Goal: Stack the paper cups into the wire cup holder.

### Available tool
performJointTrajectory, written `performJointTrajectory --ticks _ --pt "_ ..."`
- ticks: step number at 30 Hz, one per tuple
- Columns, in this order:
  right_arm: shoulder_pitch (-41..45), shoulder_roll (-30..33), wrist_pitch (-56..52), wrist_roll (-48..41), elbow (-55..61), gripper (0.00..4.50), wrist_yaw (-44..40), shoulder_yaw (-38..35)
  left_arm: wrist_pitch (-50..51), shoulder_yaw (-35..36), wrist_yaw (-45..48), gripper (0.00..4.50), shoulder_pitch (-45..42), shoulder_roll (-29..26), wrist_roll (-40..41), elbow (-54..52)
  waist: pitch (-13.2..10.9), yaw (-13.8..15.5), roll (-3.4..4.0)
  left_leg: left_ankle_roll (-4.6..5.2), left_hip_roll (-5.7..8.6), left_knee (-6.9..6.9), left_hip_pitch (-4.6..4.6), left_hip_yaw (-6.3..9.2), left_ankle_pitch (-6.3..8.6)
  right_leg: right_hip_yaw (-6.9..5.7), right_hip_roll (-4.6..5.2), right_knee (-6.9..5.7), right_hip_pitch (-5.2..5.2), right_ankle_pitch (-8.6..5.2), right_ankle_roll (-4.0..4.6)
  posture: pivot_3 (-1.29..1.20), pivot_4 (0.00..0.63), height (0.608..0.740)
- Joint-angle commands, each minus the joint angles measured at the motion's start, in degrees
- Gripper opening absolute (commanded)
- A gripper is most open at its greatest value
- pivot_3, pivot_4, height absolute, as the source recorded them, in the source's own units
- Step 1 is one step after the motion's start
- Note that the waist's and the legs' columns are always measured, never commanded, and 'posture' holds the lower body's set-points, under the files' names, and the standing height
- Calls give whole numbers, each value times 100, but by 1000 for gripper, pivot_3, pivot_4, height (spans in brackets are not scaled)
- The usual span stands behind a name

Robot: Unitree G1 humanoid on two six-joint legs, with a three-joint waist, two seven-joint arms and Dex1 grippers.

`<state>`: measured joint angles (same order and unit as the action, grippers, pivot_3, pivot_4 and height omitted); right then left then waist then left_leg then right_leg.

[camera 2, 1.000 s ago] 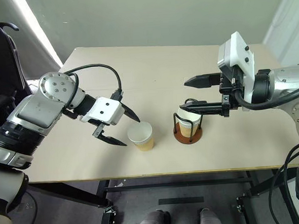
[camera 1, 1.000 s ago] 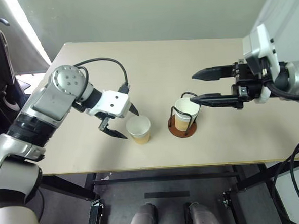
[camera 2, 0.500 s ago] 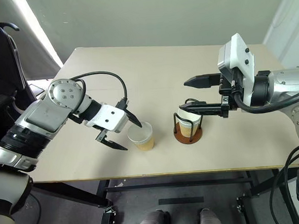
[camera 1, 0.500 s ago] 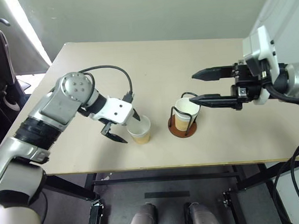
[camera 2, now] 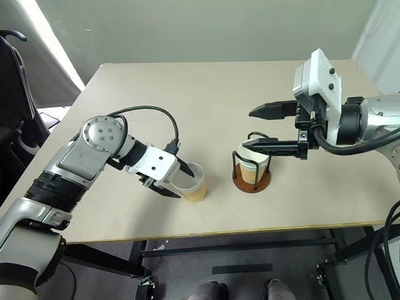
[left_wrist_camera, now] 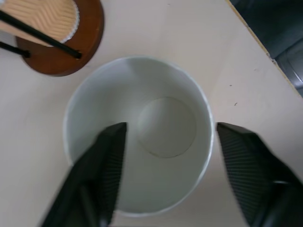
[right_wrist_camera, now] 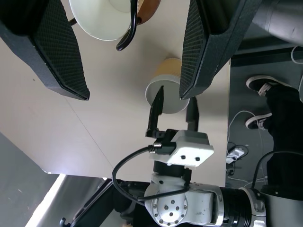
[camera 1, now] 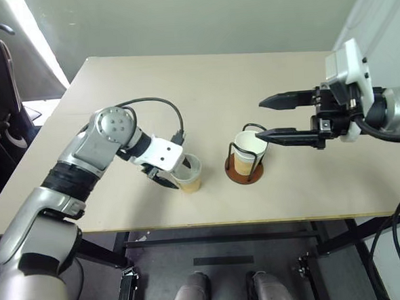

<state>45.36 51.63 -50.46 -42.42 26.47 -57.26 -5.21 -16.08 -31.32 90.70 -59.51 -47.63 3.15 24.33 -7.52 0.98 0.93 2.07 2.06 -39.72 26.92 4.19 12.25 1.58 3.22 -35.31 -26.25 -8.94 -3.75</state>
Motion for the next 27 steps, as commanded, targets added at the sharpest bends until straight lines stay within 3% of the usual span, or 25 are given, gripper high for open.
performJointTrajectory --ticks 1,6,18,27 --pt "18 115 117 5 83 3026 -17 -48 -75 166 180 1766 -182 -46 20 77 0 0 0 0 0 0 0 0 0 0 0 0 0 0 0 0 150 740" --pt "15 151 130 -8 42 3026 -49 -30 55 45 180 15 -331 -178 208 214 0 0 0 0 0 0 1 0 0 0 0 -1 -1 1 -1 0 150 740" --pt "-73 274 225 116 -32 3026 -140 36 116 -133 180 15 -504 -286 457 424 0 2 0 0 0 -1 1 1 1 0 0 -1 -1 0 0 0 150 740" --pt "-237 664 1154 1152 -928 3026 -683 581 65 277 147 15 -1620 310 232 1751 0 39 0 6 0 -12 6 1 4 -1 2 -1 1 1 -1 0 150 740"
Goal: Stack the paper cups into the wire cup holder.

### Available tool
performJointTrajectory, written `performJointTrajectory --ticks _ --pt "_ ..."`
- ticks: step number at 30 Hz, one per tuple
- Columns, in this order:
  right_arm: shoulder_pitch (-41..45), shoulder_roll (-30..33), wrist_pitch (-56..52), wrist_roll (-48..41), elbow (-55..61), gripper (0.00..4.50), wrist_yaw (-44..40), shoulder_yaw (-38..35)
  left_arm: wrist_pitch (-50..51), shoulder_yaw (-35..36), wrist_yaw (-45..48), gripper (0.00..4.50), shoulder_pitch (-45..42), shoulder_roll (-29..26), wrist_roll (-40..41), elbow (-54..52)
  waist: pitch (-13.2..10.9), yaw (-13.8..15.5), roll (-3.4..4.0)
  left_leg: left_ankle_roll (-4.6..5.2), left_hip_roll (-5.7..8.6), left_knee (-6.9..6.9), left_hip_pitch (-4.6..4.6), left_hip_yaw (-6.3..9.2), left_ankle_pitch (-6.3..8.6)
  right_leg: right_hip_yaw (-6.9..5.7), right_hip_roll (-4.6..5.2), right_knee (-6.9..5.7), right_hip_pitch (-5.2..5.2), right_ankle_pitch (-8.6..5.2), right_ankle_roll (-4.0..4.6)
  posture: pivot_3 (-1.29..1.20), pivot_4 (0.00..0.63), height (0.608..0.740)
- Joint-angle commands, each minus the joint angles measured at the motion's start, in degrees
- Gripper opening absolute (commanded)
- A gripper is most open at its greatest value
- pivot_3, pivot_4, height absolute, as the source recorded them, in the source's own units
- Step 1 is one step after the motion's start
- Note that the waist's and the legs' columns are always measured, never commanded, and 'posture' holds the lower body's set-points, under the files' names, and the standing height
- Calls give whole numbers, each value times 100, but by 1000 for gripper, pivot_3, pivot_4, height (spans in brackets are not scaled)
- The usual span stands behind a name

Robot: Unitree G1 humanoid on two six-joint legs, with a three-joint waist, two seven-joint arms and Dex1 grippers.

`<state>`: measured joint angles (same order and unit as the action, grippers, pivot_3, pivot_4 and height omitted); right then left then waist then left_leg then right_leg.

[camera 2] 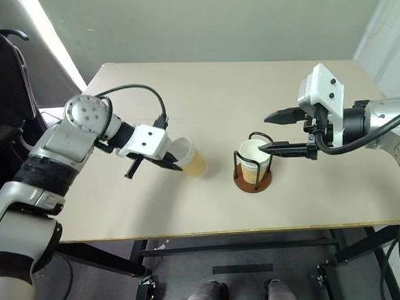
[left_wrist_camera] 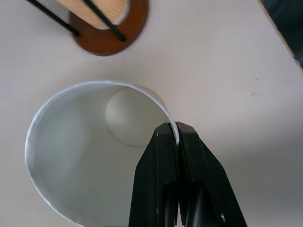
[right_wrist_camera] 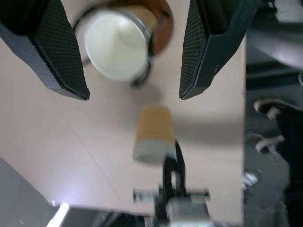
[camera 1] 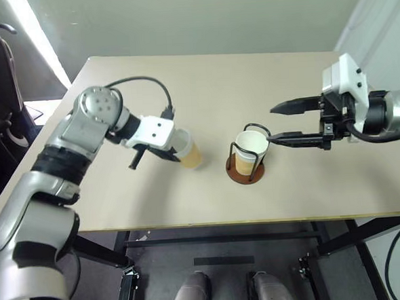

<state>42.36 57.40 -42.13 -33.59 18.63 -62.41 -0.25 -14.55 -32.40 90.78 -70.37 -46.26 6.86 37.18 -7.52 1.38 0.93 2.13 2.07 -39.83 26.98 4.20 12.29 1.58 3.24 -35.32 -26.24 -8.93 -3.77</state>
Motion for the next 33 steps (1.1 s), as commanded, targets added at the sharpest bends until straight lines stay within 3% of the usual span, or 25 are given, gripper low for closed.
performJointTrajectory --ticks 1,5,18,24,33 --pt "83 88 418 380 -235 3026 -217 159 -140 479 77 15 -721 296 -203 713 0 1 0 2 0 -1 0 -1 1 0 0 -1 0 1 -1 0 150 740" --pt "124 43 589 567 -390 3026 -431 334 -65 894 16 15 -1295 755 -234 1363 0 -7 0 7 0 0 4 -3 7 0 0 8 -1 13 -24 0 150 740" --pt "-108 40 146 146 233 3026 -355 -55 503 1444 172 15 -1750 1624 53 1442 0 23 0 12 0 -3 20 -9 11 3 2 30 -1 29 -55 0 150 740" --pt "-248 197 139 207 227 3026 -311 -216 648 1165 172 15 -1682 1782 302 1290 0 24 0 17 3 -18 17 -13 12 7 1 26 3 37 -67 0 150 740" --pt "-299 851 658 728 -582 3026 -657 -212 689 133 172 15 -1746 1693 951 1045 -1 39 0 23 10 -22 16 -16 14 8 6 29 7 41 -75 0 150 740"
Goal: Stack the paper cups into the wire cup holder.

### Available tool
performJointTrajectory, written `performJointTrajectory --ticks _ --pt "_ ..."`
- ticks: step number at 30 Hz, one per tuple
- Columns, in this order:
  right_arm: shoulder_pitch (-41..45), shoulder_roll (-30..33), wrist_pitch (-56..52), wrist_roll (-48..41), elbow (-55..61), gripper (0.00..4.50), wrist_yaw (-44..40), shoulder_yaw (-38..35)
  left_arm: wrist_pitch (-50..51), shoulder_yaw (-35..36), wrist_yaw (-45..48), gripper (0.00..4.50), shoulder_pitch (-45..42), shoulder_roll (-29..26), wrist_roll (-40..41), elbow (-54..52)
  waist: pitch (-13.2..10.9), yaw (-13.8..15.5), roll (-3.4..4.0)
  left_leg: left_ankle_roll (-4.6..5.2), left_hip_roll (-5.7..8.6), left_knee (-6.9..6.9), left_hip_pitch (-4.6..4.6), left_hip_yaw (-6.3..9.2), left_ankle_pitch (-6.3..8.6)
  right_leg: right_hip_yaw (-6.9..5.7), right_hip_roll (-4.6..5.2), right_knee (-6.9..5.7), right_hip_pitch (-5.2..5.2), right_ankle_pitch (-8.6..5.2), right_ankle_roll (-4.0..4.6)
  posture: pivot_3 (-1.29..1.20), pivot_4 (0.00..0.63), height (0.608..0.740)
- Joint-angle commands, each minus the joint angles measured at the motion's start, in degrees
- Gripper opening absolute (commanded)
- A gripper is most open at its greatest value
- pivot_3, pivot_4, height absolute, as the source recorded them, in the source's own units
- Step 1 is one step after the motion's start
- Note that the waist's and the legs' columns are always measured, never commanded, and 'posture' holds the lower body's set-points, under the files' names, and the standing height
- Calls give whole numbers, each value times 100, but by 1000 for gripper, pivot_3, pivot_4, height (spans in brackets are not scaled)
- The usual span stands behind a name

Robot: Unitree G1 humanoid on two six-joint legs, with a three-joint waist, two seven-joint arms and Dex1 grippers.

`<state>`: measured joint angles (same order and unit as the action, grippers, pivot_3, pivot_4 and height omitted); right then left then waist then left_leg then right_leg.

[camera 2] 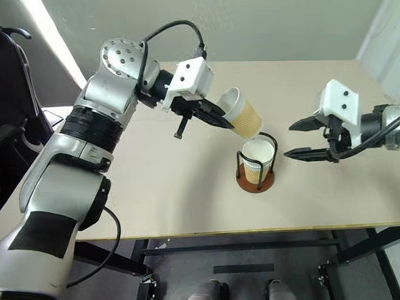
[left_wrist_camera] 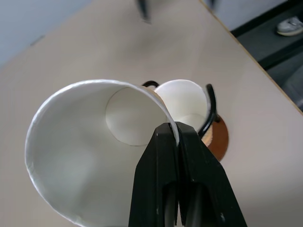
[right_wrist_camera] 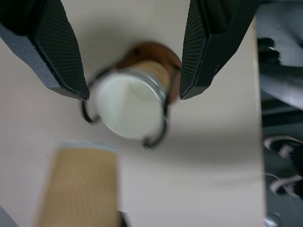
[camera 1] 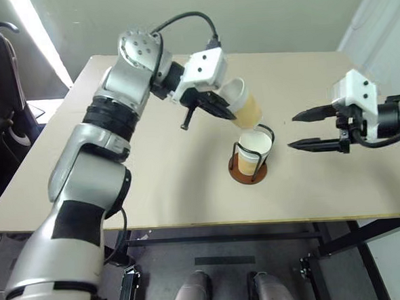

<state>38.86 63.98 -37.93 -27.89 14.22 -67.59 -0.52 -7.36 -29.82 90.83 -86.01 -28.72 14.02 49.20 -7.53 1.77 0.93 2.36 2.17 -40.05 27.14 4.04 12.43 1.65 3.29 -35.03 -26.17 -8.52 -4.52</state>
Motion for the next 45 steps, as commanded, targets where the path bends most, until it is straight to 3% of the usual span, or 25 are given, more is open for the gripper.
performJointTrajectory --ticks 1,18,28,45 --pt "63 251 302 207 -233 3026 -204 -172 -60 -212 167 15 -216 -52 280 -139 0 1 0 0 -2 0 0 2 0 -1 1 0 0 0 0 0 150 740" --pt "543 467 -141 -210 -119 3026 -398 -645 -603 -774 167 15 -764 560 404 600 0 15 0 9 0 -2 1 -7 0 4 6 4 6 3 -15 0 150 740" --pt "1073 673 -469 -569 -36 3026 -220 -1086 -814 -1020 167 15 -766 536 467 668 0 22 0 9 2 -3 1 -4 1 4 6 6 7 2 -18 0 150 740" --pt "1331 935 -692 -801 63 3026 -60 -1145 -1109 -1452 167 15 -840 654 454 1012 0 41 0 11 4 -5 3 -4 0 3 8 5 7 -1 -25 0 150 740"
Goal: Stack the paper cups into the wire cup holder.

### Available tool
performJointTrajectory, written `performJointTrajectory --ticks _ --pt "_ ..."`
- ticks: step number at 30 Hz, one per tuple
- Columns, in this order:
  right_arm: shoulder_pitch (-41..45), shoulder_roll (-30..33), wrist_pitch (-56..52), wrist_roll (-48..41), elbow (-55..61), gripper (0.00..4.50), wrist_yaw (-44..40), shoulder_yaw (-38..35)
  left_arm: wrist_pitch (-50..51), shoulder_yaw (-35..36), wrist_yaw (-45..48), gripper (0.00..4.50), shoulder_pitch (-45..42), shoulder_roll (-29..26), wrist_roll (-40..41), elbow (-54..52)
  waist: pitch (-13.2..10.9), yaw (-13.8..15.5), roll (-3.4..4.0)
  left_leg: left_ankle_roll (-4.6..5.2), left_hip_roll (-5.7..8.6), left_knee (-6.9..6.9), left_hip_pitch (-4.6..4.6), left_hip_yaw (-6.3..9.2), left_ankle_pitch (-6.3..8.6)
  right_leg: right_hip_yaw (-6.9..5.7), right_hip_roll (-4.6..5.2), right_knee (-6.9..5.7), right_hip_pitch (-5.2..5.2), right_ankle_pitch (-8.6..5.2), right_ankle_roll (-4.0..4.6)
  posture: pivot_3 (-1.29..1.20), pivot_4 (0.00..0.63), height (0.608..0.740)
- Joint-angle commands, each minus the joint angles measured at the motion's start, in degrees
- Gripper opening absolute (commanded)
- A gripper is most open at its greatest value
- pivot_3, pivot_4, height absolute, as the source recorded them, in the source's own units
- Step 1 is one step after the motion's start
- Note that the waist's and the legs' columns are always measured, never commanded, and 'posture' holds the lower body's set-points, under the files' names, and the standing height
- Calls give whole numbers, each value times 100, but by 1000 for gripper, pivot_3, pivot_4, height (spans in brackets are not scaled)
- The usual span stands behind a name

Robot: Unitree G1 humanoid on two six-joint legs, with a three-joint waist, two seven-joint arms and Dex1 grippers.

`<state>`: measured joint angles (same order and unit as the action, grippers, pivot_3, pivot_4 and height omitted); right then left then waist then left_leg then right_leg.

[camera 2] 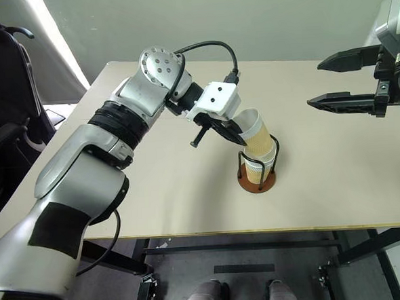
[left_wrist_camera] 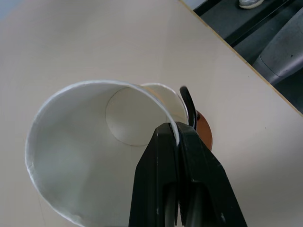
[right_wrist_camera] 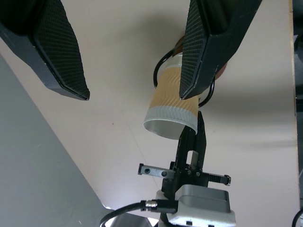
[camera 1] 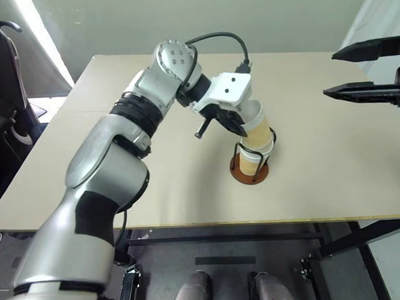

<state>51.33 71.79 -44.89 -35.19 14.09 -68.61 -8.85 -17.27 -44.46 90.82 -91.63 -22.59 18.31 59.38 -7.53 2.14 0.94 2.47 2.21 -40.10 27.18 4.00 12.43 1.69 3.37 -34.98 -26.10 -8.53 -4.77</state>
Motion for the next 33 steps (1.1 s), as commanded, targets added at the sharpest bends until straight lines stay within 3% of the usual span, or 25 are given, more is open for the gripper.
performJointTrajectory --ticks 1,23,26,33 --pt "66 167 5 -79 78 3026 44 -323 -119 5 168 15 -284 55 29 6 0 6 0 0 2 0 0 -1 0 -1 0 0 0 0 0 0 150 740" --pt "-241 301 151 -39 -39 3026 28 -425 -462 -400 168 15 -506 259 -201 259 0 24 0 9 1 -5 1 -7 2 2 5 -1 1 -1 -11 0 150 740" --pt "-264 311 152 -56 -39 3026 24 -416 -432 -339 168 633 -552 356 -266 341 0 29 0 13 1 -7 0 -7 4 2 6 0 5 -2 -13 0 150 740" --pt "-278 298 144 -63 -25 3026 21 -358 -294 -145 168 3085 -582 447 -205 359 0 32 0 17 0 -7 0 -11 7 2 5 -1 4 -3 -16 0 150 740"
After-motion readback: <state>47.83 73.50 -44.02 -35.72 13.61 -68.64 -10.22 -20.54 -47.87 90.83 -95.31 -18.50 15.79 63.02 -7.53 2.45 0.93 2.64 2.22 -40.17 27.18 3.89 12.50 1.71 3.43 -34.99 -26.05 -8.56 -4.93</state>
